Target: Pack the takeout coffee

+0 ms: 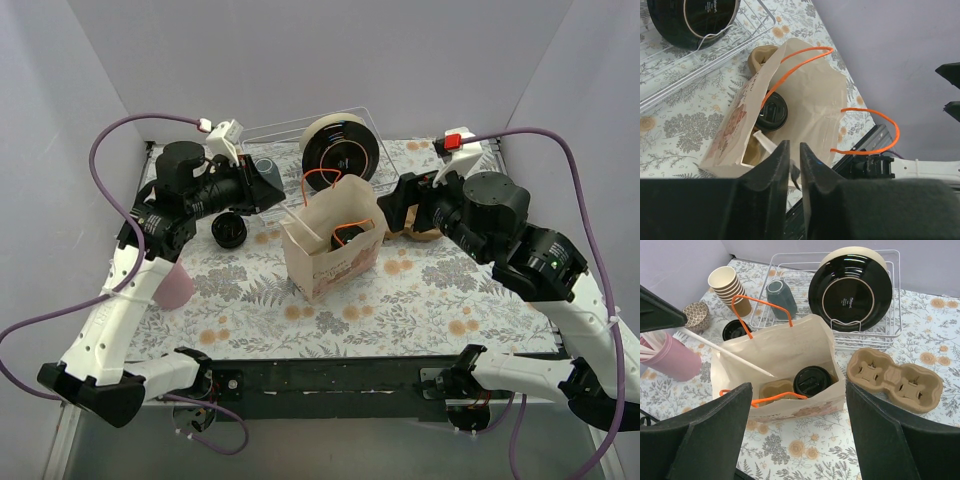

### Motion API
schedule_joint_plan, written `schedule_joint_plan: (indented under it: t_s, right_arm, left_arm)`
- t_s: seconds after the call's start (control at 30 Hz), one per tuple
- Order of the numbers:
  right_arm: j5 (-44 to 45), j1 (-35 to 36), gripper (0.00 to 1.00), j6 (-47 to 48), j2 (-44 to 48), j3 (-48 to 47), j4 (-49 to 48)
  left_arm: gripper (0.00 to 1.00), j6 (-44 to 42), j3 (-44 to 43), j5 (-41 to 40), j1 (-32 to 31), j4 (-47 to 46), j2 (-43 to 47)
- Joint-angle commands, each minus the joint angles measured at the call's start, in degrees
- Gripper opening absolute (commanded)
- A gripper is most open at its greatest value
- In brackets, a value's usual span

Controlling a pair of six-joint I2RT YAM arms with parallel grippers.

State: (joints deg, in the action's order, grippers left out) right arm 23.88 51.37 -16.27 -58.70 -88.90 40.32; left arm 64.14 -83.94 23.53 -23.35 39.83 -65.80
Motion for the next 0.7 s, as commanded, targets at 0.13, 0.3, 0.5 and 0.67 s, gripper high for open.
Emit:
schedule_joint_plan:
  t_s: [0.13, 0.3, 0.5, 0.67]
  right_arm:
    - [2.14, -0.22, 0.83, -2.71, 0.86, 1.19, 1.25]
    - [0.91, -0.22, 0.83, -4.82, 0.43, 1.10, 3.45]
    - [-2.35, -0.22, 0.86, -6.39, 0.25, 0.31, 3.45]
    - [-3.57, -0.22, 0.99, -9.30, 0.69, -1.80, 3.81]
  left_arm:
    - [0.60, -0.42, -0.52, 3.19, 0.06, 0.51, 0.67]
    - [0.89, 0.64, -2.89, 1.96, 0.06, 1.12, 0.76]
    - [0.98, 3.00, -3.51, 0.64, -0.02, -1.86, 2.77]
    - [0.98, 5.38, 4.64, 0.46, 0.06, -10.80, 9.36]
